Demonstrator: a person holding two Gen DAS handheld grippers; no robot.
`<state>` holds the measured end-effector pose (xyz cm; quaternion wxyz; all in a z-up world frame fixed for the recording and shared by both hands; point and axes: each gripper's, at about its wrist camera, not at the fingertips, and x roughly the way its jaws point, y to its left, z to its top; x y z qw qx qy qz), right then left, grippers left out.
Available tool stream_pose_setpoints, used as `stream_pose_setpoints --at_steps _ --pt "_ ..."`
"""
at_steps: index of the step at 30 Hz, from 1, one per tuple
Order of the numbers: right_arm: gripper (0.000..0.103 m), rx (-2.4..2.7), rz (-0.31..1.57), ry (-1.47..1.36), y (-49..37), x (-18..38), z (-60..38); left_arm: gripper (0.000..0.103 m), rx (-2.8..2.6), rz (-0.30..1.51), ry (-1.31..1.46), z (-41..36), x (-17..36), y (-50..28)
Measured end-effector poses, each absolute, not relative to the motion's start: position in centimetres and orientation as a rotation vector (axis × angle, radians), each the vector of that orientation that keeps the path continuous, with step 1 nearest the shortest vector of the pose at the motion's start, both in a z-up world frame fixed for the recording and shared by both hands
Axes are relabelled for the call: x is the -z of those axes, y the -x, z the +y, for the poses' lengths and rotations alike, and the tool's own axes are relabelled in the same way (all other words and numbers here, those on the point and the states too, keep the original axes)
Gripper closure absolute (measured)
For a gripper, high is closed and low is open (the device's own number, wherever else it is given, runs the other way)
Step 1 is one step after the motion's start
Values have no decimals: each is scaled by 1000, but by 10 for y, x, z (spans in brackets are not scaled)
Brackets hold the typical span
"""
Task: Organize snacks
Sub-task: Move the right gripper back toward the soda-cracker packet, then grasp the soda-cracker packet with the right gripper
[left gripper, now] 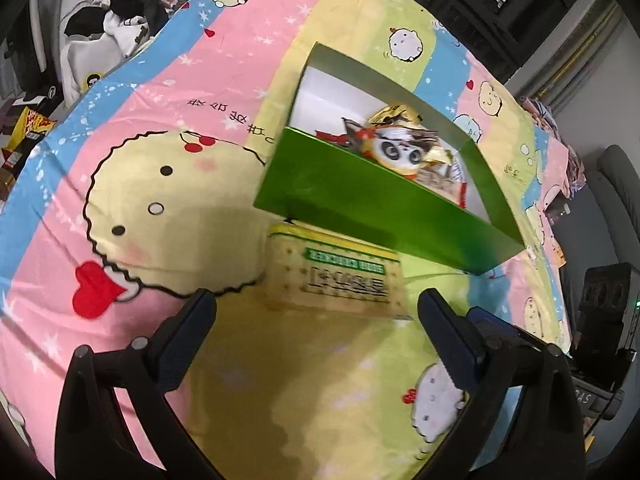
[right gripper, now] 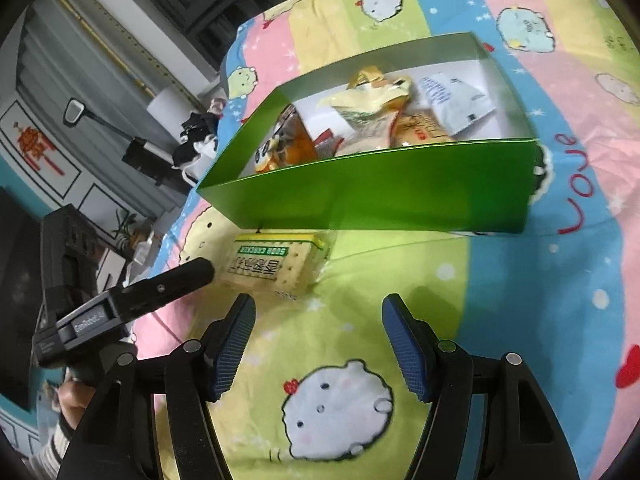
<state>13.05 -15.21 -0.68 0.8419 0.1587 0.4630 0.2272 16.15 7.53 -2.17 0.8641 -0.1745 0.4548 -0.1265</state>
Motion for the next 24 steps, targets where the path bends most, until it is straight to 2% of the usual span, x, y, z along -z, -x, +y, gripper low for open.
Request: stream_pose_setpoints --at_steps 5,9,12,15,21,22,24 --pt "35 -502 996 -320 -141 19 -136 9 268 969 315 74 32 -169" --pt "35 -521 1005 -287 -150 27 -122 19 295 969 294 72 35 -174" --pt "35 -530 996 -260 -155 29 -114 19 302 966 305 72 37 -179" --pt "35 -538 994 -266 -160 32 -112 38 334 975 350 73 40 -185" --pt "35 -556 980 -220 -162 36 -103 46 349 998 376 73 44 -189" --pt "37 -558 978 -207 -162 36 -101 47 351 998 382 75 45 -188" --pt "49 -558 975 -187 -163 36 -99 48 366 998 392 75 46 -187"
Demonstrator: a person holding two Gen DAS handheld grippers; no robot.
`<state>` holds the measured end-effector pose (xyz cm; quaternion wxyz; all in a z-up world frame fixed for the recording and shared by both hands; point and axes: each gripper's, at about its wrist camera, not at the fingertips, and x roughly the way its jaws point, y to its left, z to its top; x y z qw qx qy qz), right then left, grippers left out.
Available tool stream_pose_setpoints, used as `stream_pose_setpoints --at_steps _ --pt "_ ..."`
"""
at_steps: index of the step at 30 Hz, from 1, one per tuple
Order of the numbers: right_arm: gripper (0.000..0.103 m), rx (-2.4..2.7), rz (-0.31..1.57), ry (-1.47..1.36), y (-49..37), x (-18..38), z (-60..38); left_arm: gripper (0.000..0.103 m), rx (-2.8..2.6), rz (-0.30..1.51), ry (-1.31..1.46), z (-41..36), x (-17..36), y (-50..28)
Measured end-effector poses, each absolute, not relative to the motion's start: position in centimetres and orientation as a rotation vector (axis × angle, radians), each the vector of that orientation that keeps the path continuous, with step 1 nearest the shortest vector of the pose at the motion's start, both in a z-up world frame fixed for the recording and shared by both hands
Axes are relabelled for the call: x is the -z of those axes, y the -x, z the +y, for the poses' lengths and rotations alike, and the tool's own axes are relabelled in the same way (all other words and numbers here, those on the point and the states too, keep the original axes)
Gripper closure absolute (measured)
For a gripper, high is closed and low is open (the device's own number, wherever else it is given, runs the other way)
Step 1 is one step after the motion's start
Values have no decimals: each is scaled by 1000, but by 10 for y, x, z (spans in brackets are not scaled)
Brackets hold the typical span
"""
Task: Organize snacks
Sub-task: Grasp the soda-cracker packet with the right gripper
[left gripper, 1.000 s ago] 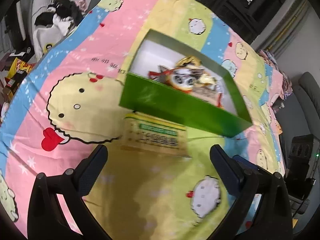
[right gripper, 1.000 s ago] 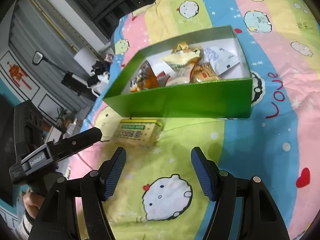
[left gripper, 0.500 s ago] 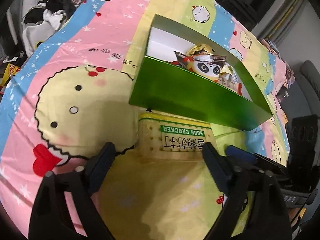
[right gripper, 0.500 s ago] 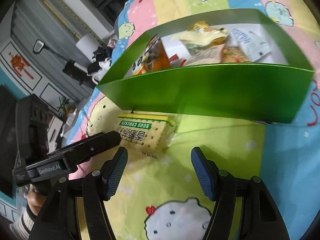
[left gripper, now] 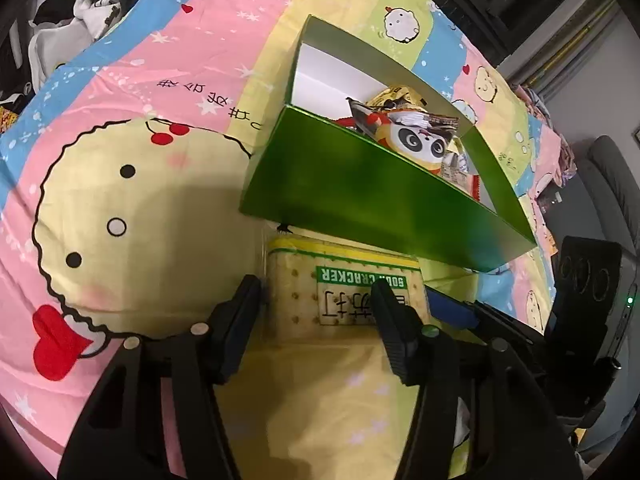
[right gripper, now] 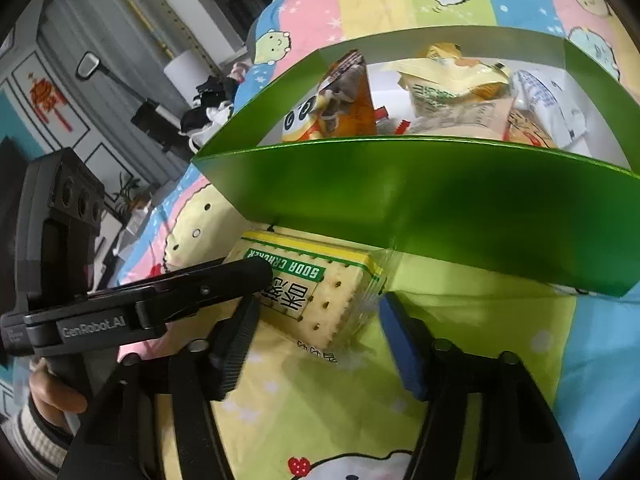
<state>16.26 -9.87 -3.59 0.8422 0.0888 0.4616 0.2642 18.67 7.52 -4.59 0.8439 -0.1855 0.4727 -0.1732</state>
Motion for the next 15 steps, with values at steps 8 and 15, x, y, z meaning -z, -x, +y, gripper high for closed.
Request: stream_pose_setpoints --at_steps 8,15 --pt "58 -561 976 -215 -162 36 -101 50 377 1000 389 71 43 -183" --pt "62 -561 946 -264 -152 36 -110 49 361 968 333 61 40 -173"
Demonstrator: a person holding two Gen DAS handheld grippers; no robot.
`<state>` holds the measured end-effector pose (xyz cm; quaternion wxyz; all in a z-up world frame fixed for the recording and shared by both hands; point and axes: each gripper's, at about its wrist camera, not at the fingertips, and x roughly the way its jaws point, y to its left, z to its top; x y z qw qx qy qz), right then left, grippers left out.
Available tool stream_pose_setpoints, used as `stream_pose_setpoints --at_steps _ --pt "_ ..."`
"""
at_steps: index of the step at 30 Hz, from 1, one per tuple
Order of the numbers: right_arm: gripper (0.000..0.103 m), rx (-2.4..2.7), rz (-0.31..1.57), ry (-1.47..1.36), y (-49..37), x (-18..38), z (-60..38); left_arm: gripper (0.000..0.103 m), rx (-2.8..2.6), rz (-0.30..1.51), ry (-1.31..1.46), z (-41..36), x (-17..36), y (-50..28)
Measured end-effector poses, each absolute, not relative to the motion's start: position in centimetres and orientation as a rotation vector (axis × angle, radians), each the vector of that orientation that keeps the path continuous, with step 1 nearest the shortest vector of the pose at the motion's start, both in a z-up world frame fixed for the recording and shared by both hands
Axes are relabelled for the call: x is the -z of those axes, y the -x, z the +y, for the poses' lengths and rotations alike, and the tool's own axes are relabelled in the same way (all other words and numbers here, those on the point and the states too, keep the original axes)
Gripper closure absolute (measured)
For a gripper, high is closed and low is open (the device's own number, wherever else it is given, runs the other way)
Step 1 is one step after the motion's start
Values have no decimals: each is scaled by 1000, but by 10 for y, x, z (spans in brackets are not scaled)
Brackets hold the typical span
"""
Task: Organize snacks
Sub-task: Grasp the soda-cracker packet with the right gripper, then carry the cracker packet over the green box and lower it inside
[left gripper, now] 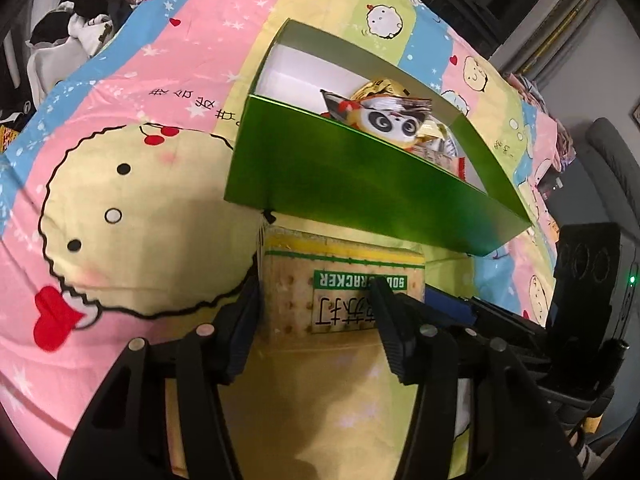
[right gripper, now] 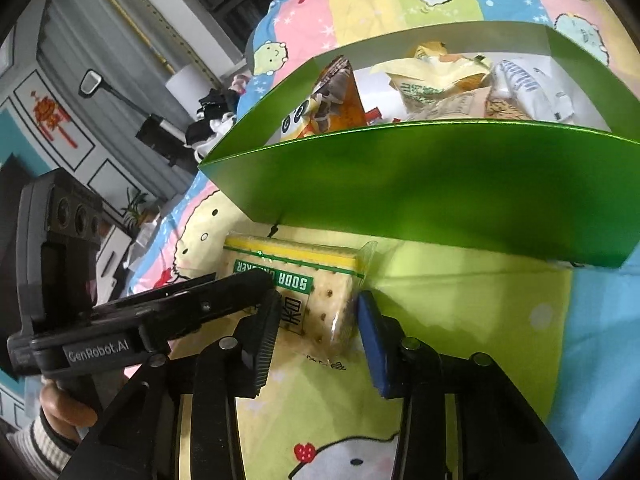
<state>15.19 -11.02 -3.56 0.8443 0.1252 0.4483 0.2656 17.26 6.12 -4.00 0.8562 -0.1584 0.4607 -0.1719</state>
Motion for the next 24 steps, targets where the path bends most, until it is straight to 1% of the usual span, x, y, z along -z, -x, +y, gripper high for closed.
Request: stream_pose_setpoints --at_steps 24 --pt "63 -529 776 -276 -94 -31 -139 49 408 817 235 26 -31 -125"
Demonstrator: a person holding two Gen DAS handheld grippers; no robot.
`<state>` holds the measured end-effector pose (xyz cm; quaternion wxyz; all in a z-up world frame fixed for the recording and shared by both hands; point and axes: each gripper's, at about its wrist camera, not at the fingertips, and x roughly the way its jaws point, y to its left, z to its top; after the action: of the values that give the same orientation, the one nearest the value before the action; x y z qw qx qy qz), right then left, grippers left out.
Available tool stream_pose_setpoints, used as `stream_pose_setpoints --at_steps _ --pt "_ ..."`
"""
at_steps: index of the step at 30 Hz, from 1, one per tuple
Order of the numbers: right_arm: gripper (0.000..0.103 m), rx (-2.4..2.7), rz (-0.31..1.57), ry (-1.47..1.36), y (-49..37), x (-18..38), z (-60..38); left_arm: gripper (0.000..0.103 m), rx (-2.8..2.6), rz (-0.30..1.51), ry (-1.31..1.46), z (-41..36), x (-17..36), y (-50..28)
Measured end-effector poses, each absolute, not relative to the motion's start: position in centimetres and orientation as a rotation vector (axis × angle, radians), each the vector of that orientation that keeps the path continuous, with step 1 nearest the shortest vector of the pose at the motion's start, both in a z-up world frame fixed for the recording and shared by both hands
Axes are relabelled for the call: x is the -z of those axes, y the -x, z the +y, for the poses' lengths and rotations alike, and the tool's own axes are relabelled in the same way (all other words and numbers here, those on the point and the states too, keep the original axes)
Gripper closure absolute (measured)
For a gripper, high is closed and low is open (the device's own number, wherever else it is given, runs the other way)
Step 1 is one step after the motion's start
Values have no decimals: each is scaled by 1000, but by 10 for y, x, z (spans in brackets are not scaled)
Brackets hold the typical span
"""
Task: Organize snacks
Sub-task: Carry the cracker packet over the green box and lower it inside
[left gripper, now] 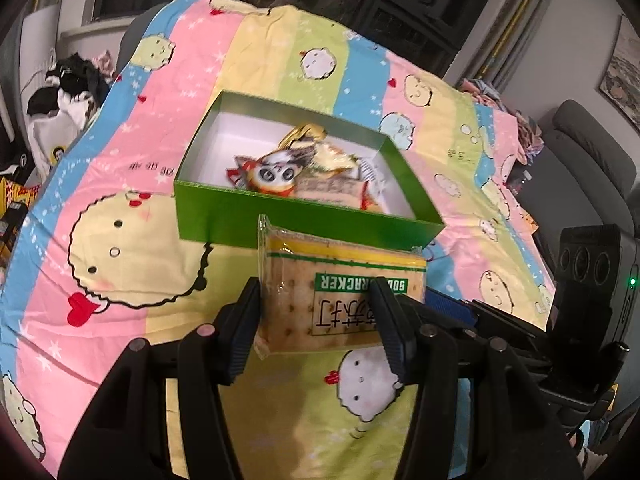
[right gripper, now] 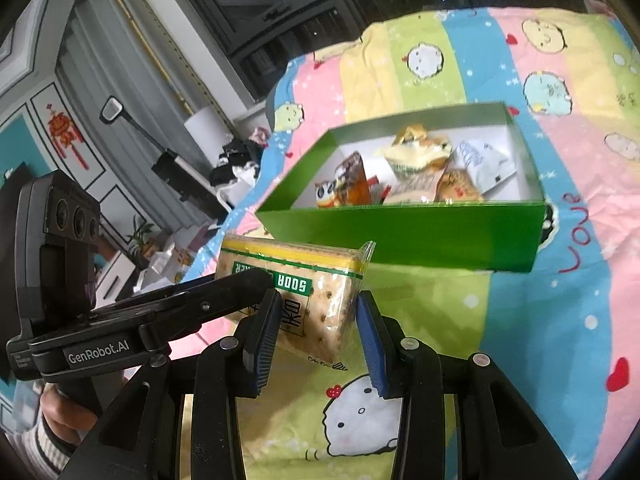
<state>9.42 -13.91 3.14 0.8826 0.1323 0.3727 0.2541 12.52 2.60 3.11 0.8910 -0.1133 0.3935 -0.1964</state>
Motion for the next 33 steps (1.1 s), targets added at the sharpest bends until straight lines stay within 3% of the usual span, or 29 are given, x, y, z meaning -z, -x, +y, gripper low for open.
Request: stream_pose_setpoints --at_steps 18,33 --pt "62 -470 621 -266 -134 -87 -173 48 478 710 210 -9 -88 -181" --pt "62 -431 660 -264 -196 -68 -188 47 487 785 260 -22 -63 -254"
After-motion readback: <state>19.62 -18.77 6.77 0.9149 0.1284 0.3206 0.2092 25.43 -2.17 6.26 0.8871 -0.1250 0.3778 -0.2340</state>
